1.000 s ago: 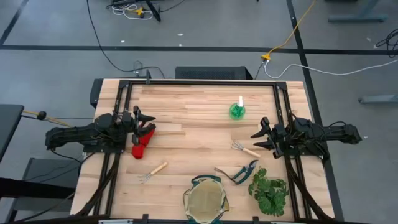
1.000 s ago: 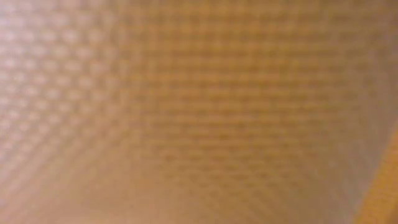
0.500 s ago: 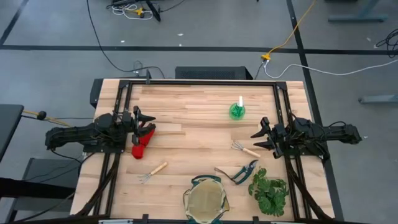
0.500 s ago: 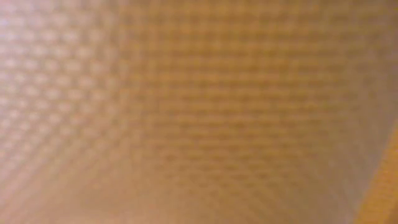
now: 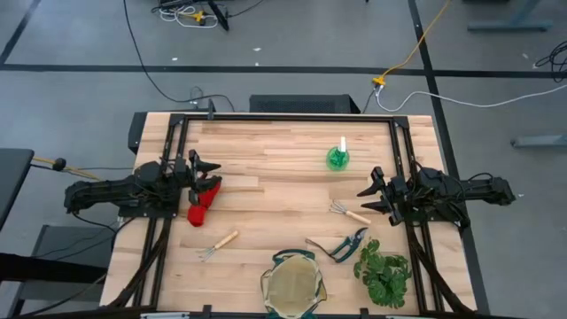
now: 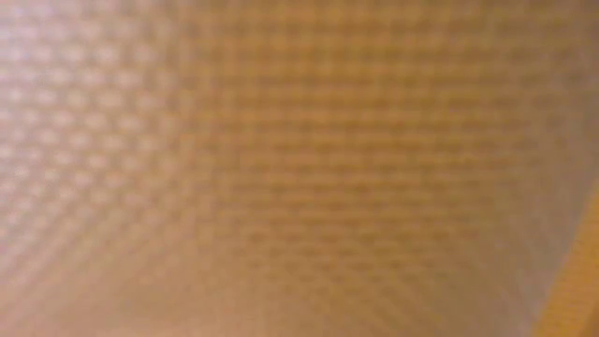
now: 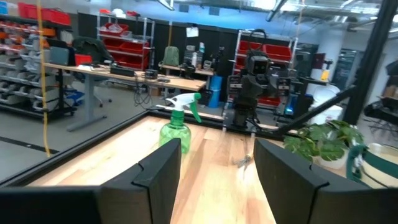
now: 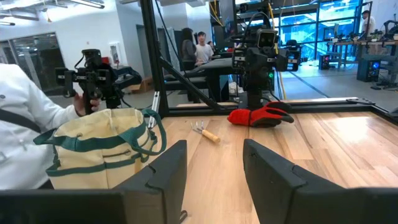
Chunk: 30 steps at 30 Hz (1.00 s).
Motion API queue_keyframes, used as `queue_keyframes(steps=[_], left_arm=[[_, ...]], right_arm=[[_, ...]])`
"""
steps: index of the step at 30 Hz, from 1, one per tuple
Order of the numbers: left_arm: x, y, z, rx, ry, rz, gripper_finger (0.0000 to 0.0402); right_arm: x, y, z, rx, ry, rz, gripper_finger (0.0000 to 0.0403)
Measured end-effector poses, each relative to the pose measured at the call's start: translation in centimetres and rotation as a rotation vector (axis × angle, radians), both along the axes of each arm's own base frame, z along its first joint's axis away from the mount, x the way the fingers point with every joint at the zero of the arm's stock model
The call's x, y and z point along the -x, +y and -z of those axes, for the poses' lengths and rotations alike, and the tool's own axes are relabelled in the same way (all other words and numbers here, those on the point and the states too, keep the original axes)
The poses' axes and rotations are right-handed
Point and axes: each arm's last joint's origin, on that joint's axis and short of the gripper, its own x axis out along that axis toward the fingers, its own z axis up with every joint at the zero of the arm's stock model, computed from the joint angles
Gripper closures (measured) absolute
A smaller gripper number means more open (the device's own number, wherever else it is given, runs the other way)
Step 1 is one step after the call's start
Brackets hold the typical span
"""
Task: Pick & Place Garden tools in Gardening bag
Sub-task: Move the green gardening bag to the center of the table
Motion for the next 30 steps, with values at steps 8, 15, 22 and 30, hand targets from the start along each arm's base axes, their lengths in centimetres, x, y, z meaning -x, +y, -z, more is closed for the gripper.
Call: queue_keyframes(steps=[8,15,22,30], left_arm=[[0.0,0.0,0.0,0.0,0.0,-0.002,0.0193],[0.0,0.0,0.0,0.042,-0.012,0.002,0.0193],[0.3,-0.3,-2.3,0.028,-0.085,0.091,0.0193],[-2.2,-0.8,-7.7,-0.043,0.027,0.155,0.0193]], right_arm=[[0.0,0.0,-0.1,0.0,-0.012,0.0,0.0243],[0.0,0.0,-0.2,0.041,-0.035,0.003,0.0243],[0.0,0.0,-0.4,0.034,-0.056,0.003,0.0243],[0.1,0.0,-0.9,0.03,-0.103,0.004,0.0243]])
